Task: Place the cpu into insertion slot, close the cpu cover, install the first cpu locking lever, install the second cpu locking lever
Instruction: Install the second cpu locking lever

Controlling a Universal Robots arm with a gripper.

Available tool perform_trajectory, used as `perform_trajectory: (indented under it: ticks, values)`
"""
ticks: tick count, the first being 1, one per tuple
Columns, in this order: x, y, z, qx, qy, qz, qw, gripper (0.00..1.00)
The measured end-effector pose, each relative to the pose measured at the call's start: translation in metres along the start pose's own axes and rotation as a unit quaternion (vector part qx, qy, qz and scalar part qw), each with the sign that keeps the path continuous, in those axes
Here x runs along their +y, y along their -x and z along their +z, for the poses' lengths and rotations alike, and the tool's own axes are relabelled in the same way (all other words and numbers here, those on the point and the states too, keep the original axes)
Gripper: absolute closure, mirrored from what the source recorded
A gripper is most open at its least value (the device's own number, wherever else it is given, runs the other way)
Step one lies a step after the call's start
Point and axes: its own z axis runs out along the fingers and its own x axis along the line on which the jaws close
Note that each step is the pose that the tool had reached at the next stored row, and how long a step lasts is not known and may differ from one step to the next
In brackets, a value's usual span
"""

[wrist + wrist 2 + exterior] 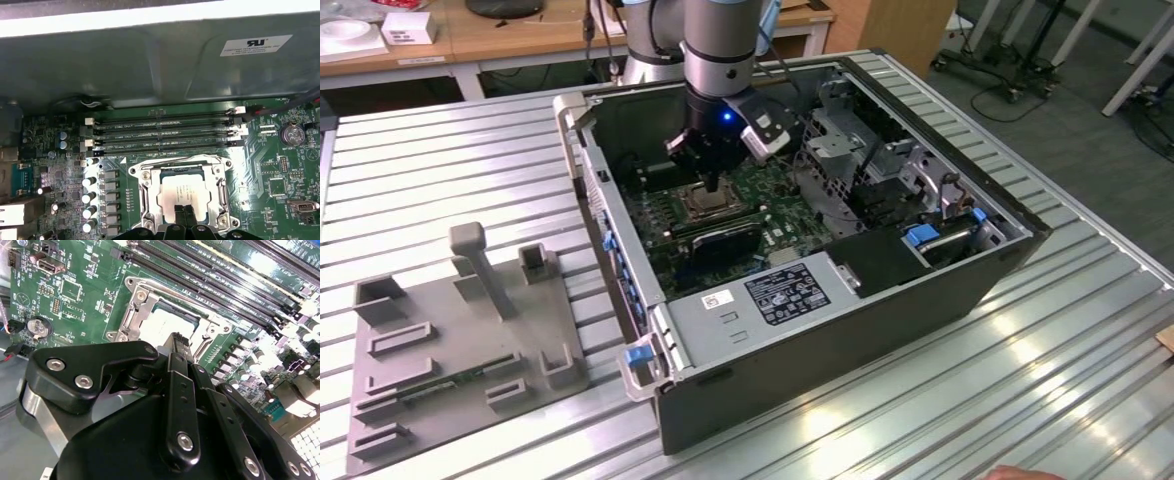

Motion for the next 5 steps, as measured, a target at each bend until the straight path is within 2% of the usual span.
perform_trajectory:
  ticks: [5]
  values:
    - [0.0005,-0.0001,0.0,0.0,0.0,0.0,1.0,0.89]
